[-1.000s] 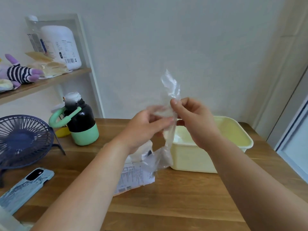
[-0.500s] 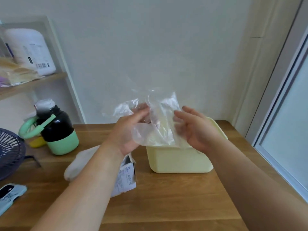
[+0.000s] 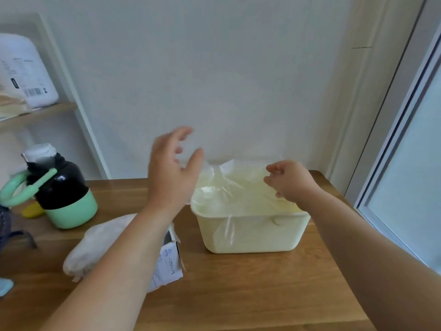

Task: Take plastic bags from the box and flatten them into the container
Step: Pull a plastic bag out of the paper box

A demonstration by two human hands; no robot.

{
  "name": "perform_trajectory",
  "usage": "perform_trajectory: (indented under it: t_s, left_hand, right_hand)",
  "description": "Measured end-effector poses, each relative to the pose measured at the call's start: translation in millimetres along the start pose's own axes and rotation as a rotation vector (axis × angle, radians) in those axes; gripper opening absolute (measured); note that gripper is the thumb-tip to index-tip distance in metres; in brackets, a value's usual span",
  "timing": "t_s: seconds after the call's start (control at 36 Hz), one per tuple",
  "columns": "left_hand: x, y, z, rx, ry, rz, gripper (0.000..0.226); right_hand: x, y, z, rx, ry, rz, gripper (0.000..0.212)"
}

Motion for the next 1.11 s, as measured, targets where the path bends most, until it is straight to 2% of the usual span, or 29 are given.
perform_trajectory:
  t_s: [0.06,0.11,0.25,0.39,0.53,0.58,0.67,0.72,0.81,0.89,0.97,1.11]
  left_hand:
    - [3.5,0.0,17.7,-0.291,-0.113,0.132,0.025]
    - [1.7,6.3,35.8,-0.58,-0.219,0.185,0.023]
    - [-14.0,13.1,74.2,-1.076,-0.516,0.016,0.046]
    - [-25.6,11.3,94.9,-1.291,-0.648,-0.073,0.058]
    - [-23.9,14.7,109.9,-1.41,-0.712,-0.078,0.06]
    - [-26.3,17.6,115.2,-1.456,-0.734,-0.075,0.056]
    - [-31.4,20.3,118.2,-1.469,-0.732,-0.092,0.053]
    - [-31.4,19.3,116.1,-1.413,-0.702,-0.109,0.054]
    - [-26.1,12.5,107.8,-1.273,-0.63,-0.106,0.054]
    - [-19.5,4.0,94.8,-1.131,-0.565,-0.071,0.044]
    - [-13.5,-1.4,76.4,-0.97,-0.5,-0.039,0.034]
    - [-9.5,-4.1,33.6,-0.708,-0.389,-0.018,0.021]
  right_hand:
    - [2.5,-2.9,-1.1,-0.002,0.143,0.007,0.042]
    - [4.7,-5.0,-1.4,-0.013,0.255,0.014,0.051]
    - [13.0,-13.9,-2.2,-0.149,0.392,0.058,0.074]
    - [21.2,-16.8,1.7,-0.331,0.621,0.127,0.08]
    - [31.4,-22.6,7.7,-0.42,0.846,0.112,0.051]
    - [35.0,-25.6,10.2,-0.428,0.904,0.107,0.045]
    - [37.5,-28.4,14.1,-0.438,0.968,0.1,0.045]
    - [34.8,-28.7,13.5,-0.414,1.001,0.08,0.049]
    - [24.3,-27.1,5.9,-0.286,0.976,0.052,0.05]
    - [8.0,-22.9,-2.8,-0.115,0.925,-0.006,0.042]
    - [-6.9,-13.9,-3.0,-0.048,0.792,-0.099,0.033]
    - [-34.7,14.8,17.4,-0.042,0.501,-0.261,0.031]
Point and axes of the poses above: each hand's wrist, its own y-axis away from the middle knuckle, its own z-axis out of the palm, x = y × z, the point moved 3 cm from there along -y, towards the middle knuckle, and after that the axes turned 6 degrees about -y, right-handed, at the moved point
